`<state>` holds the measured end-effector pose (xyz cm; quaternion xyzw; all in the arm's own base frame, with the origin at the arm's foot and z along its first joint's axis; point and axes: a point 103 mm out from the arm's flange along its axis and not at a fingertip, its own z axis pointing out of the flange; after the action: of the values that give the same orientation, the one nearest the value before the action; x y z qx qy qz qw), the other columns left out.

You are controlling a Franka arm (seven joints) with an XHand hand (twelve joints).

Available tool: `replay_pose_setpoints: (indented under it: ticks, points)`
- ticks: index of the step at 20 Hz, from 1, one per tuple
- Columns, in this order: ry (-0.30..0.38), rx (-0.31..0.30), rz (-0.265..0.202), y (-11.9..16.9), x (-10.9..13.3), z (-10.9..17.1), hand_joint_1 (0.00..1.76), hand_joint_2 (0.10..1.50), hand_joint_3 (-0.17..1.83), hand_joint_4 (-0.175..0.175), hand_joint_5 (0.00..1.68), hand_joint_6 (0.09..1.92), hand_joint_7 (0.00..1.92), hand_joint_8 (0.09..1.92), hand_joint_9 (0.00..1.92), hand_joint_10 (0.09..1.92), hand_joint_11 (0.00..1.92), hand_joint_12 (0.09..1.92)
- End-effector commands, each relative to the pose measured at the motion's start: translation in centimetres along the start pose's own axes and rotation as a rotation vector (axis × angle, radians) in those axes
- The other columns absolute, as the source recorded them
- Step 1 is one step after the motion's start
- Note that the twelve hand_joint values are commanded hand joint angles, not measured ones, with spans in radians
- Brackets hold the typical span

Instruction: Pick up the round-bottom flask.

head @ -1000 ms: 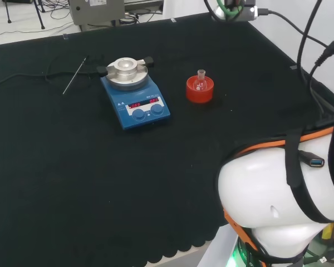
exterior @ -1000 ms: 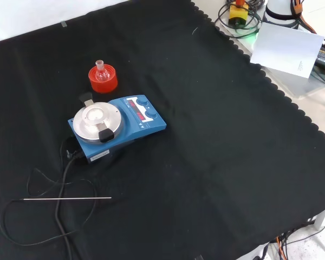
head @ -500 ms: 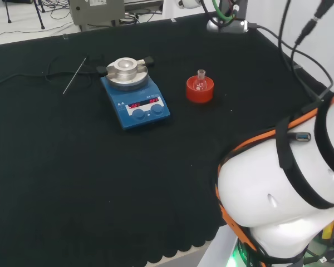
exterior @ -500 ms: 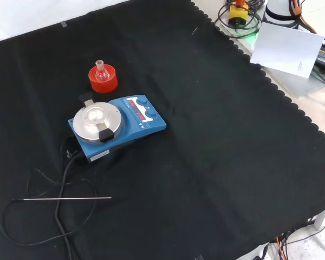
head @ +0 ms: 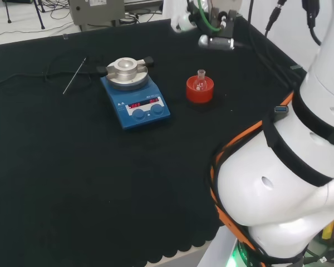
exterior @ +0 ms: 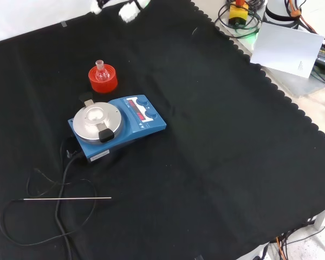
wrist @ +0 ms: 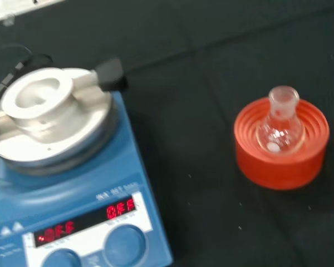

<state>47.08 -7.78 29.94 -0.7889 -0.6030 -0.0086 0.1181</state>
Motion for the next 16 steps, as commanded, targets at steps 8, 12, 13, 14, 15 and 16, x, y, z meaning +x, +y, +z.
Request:
replay_pose_setpoints:
  ticks: [8, 12, 13, 14, 15, 16]
  points:
    - [0.173, -0.086, 0.076, 8.9, -3.9, 6.4, 0.58, 0.99, 0.21, -0.055, 0.50, 0.09, 0.33, 0.60, 0.44, 0.66, 0.00, 1.35]
    - [0.180, -0.071, 0.097, 9.7, -4.9, 8.2, 0.60, 0.98, 0.22, -0.056, 0.51, 0.09, 0.33, 0.61, 0.45, 0.66, 0.00, 1.36]
    - [0.178, -0.070, 0.102, 9.9, -5.2, 8.6, 0.60, 0.97, 0.22, -0.056, 0.51, 0.09, 0.34, 0.61, 0.45, 0.66, 0.00, 1.36]
    - [0.178, -0.066, 0.108, 10.1, -5.5, 9.0, 0.61, 0.97, 0.22, -0.056, 0.51, 0.09, 0.34, 0.61, 0.46, 0.66, 0.01, 1.36]
    - [0.179, -0.063, 0.114, 10.3, -5.8, 9.4, 0.61, 0.96, 0.24, -0.056, 0.52, 0.09, 0.34, 0.62, 0.46, 0.65, 0.01, 1.36]
    - [0.180, -0.059, 0.121, 10.5, -6.2, 9.7, 0.61, 0.95, 0.26, -0.057, 0.52, 0.09, 0.34, 0.62, 0.46, 0.65, 0.01, 1.36]
